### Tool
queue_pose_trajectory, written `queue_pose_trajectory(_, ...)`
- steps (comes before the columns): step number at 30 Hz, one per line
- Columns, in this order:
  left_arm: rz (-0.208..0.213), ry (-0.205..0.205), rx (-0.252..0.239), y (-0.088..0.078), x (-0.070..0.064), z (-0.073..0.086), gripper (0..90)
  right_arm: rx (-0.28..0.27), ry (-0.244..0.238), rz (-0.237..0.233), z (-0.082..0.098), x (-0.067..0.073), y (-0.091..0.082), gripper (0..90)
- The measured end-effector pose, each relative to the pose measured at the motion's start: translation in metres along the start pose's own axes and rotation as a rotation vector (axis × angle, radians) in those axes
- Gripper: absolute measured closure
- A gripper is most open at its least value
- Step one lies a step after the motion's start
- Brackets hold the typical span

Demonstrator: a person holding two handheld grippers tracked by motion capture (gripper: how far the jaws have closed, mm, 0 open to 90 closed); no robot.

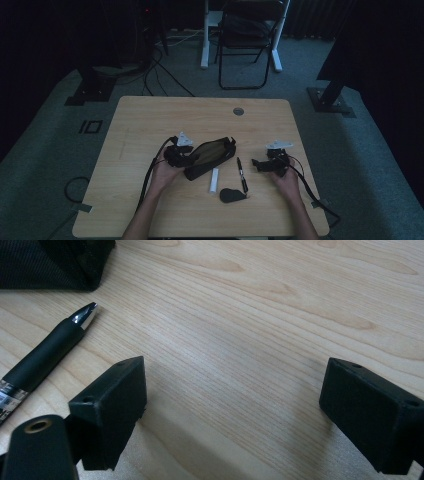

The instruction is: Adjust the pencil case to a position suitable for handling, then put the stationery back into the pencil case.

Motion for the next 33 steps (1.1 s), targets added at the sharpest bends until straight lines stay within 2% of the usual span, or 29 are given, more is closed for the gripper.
queue_pose_trajectory(3, 0.007, -0.014, -0.027, -0.006, 0.001, -0.002, 52.4, 0.0, 0.0, 0.0, 0.0, 0.0, 0.0, 11.6)
queue_pose_trajectory(9, 0.029, -0.004, -0.04, -0.015, -0.001, -0.002, 52.9, 0.0, 0.0, 0.0, 0.0, 0.0, 0.0, 11.6)
queue_pose_trajectory(17, 0.038, -0.029, -0.066, -0.021, -0.009, -0.001, 51.9, 0.0, 0.0, 0.0, 0.0, 0.0, 0.0, 11.6)
queue_pose_trajectory(25, 0.038, -0.026, -0.094, -0.031, -0.026, -0.005, 48.8, 0.0, 0.0, 0.0, 0.0, 0.0, 0.0, 11.6)
queue_pose_trajectory(33, 0.072, -0.002, -0.111, -0.038, -0.048, -0.01, 49.4, 0.0, 0.0, 0.0, 0.0, 0.0, 0.0, 11.6)
Point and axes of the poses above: each handheld gripper's, and its own axes: y roughly forward along the jaws, z roughly out of its underside, x roughly to its left, the point moved 2 cm from there along y, roughly forward along the jaws, and after that the axes turned 2 degrees about -y, right-handed, at the moved point
